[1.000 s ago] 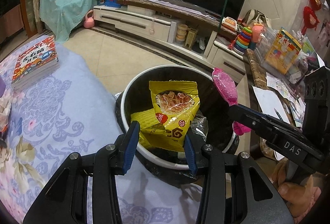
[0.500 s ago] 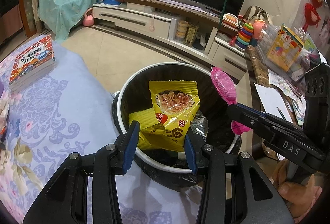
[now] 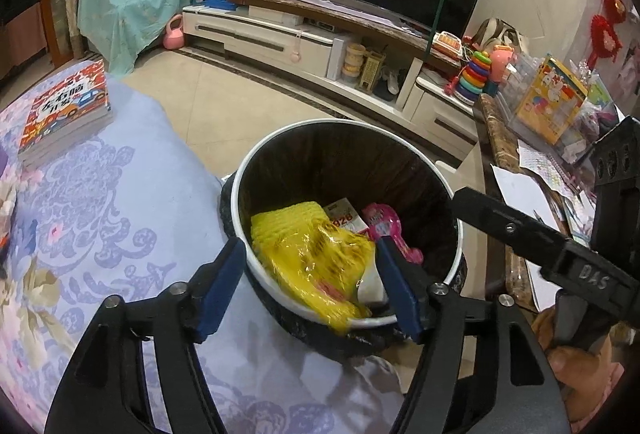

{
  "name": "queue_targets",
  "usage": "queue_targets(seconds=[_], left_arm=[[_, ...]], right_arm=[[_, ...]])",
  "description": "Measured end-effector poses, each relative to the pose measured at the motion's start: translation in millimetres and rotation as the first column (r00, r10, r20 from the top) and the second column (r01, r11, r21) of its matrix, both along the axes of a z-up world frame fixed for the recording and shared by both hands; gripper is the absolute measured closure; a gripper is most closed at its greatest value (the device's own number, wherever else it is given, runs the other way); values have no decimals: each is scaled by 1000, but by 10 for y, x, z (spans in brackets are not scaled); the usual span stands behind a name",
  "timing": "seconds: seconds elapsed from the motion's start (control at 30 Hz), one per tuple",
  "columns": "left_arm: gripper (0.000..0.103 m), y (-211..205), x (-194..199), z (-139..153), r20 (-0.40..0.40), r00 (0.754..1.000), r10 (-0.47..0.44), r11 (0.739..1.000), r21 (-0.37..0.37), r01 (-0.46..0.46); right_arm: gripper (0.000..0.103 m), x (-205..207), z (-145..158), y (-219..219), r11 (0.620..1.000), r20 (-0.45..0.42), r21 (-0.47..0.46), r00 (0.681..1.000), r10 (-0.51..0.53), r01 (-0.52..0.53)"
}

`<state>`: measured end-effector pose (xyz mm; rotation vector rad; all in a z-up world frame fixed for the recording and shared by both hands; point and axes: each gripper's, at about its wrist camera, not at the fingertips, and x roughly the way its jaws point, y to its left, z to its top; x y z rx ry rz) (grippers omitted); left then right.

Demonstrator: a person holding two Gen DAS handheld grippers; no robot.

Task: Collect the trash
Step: 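Open both tools to drop the snack bag and hairbrush into the bin, then move both open tools back over the table toward the wrapper and plastic bag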

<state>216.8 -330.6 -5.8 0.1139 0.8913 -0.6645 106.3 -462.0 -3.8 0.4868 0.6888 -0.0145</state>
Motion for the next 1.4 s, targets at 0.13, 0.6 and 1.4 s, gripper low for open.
queue_targets(seconds=[0.13,0.6,1.4], left_arm=[[32,84,-44,-8,-6,1000,9,999,-31,-9],[32,859,-219,-79,-23,989,146,985,-90,-147],[32,2925,-106,-308,-42,853,520,849,-82,-521]], right_arm=[[28,-52,37,21,1000,21,15,1000,-6,5],[14,-253,129,272,999,74,48,997,-3,0],[0,181,-185,1808,957,-15,63,958,286,-285]])
